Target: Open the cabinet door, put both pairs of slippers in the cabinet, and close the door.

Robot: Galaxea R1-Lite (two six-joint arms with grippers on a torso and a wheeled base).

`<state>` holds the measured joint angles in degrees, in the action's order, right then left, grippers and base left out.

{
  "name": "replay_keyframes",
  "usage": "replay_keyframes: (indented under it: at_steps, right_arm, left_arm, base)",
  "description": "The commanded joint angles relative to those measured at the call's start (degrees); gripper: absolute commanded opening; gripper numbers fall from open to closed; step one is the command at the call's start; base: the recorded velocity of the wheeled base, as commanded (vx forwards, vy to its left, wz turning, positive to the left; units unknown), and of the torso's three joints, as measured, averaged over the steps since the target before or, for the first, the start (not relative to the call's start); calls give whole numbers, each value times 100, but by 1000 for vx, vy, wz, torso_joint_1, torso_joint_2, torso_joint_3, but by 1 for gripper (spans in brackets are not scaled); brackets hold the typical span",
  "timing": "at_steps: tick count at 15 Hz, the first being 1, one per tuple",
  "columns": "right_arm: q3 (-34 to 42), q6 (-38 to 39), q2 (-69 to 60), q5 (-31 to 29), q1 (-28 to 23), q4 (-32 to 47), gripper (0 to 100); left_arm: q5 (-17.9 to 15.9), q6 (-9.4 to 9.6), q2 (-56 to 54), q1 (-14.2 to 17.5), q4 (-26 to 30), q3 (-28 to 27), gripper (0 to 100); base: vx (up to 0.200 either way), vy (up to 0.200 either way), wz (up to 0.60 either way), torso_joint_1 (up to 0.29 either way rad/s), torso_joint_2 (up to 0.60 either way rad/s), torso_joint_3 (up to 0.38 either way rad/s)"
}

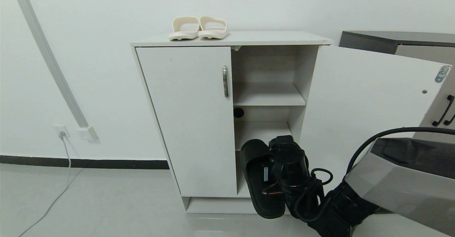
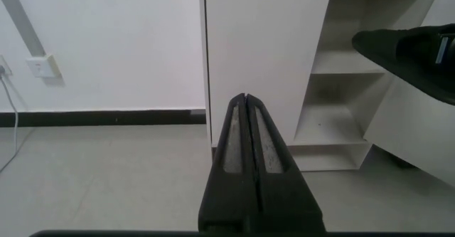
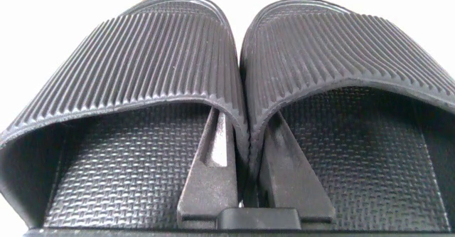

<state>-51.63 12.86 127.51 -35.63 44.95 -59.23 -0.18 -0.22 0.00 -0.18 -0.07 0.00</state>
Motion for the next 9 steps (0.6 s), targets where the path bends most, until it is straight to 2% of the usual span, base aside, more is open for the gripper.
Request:
replay_keyframes:
  at_steps: [1,9]
  right_arm:
    - [-14,23,98,-5,5,0,0]
    - [-14,50,239,-5,-3,-9,0]
  left_arm:
    - [1,-4,9,1,-1,0,0]
    - [-8,-4,9,1,-1,0,0]
  base:
    - [0,0,0,0,0,0]
    - [0,0,0,0,0,-9]
